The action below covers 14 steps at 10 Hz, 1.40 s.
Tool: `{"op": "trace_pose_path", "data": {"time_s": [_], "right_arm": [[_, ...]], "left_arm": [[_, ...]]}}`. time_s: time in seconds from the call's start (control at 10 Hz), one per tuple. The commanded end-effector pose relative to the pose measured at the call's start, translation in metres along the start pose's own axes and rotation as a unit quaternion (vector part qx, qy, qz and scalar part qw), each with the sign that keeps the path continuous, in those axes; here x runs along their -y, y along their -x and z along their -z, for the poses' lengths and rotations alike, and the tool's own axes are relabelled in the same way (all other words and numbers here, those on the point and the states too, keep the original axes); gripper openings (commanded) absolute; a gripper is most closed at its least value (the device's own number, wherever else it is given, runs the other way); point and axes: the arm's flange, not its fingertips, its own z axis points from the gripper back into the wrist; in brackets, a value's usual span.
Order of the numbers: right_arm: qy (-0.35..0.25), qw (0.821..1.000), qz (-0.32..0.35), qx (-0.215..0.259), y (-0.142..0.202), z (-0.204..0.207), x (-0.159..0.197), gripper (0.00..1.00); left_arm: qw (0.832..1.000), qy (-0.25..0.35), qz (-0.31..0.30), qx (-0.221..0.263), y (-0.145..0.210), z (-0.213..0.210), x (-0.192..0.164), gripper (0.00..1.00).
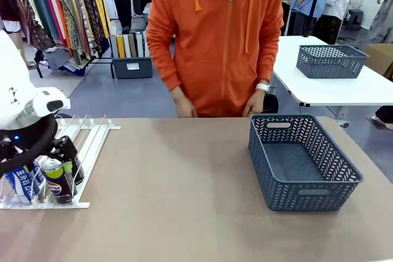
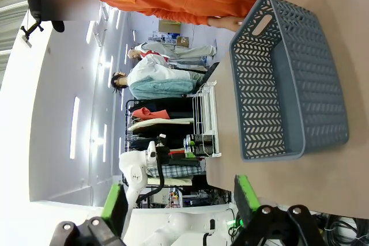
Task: Retrieve and store the cans from the dispenser.
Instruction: Pick up one can from the Automatic Can Dispenser and place it in the middle of the table.
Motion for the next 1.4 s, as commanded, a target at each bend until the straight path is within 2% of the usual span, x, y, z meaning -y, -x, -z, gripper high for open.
{"op": "trace_pose_path", "data": {"time_s": [0.0,0.5,0.6,0.7,0.8,1.3], "right_arm": [[-0.008,1.0,0.007,0.004,-0.0012,-0.0002,-0.0058,1.0],[-0.008,1.0,0.007,0.004,-0.0012,-0.0002,-0.0058,1.0],[-0.008,1.0,0.007,0.004,-0.0012,-0.0002,-0.0058,1.0],[-0.008,1.0,0.007,0.004,-0.0012,-0.0002,-0.0058,1.0],[-0.008,1.0,0.007,0.004,-0.0012,-0.0002,-0.0058,1.0],[-0.008,1.0,0.007,0.004,-0.0012,-0.0002,-0.0058,1.0]], "left_arm": [[1.0,0.013,-0.003,0.01,0.0109,0.0268,-0.004,1.0],[1.0,0.016,-0.001,0.001,0.0107,0.0333,-0.0026,1.0],[1.0,0.014,-0.003,0.001,0.0107,0.0337,-0.002,0.64],[1.0,0.01,-0.004,0.004,0.011,0.0339,-0.002,0.04],[1.0,0.007,-0.004,0.007,0.0103,0.035,-0.0007,0.0],[1.0,-0.002,-0.006,0.014,0.0099,0.0337,-0.001,0.0]]}}
